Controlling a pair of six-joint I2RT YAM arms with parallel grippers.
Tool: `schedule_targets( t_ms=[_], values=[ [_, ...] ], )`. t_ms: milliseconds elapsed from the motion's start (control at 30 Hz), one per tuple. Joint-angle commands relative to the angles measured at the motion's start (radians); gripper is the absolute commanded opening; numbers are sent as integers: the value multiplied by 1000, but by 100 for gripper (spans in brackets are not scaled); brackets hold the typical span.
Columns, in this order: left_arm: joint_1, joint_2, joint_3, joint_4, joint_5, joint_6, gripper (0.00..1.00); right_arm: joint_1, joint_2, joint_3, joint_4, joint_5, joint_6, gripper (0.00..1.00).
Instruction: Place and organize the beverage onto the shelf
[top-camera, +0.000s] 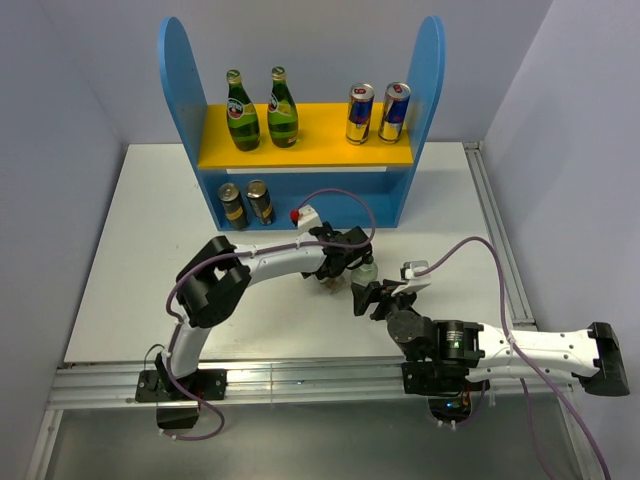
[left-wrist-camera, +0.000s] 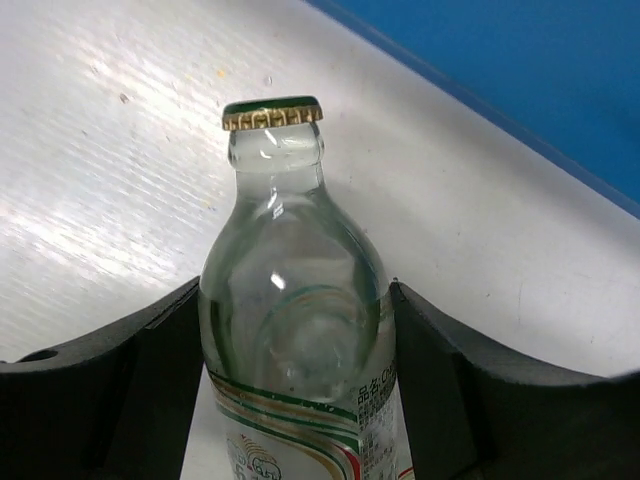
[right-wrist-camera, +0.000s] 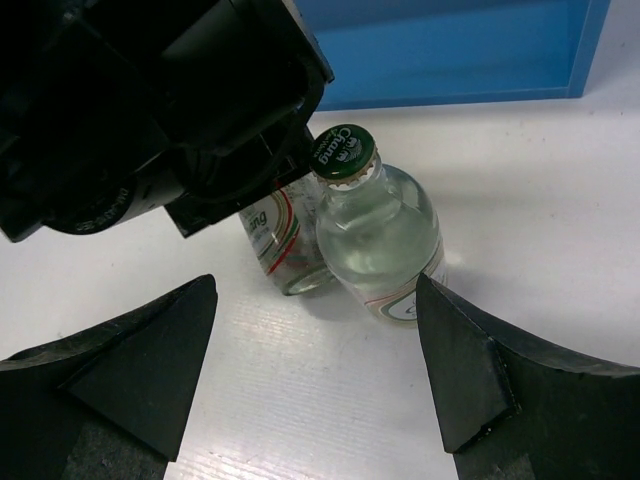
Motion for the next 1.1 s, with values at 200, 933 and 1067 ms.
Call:
schedule_targets(
  t_ms=[200,933,1067],
  values=[
    [-7,-99,98,24,-317,115,0,8,21,12,16,24,5,87],
    [88,43,219,644,-351,717,0,8,64,26,22,35,-3,87],
    [111,88,250,761,-326,819,0,7,54,20,26,32,-4,87]
  ],
)
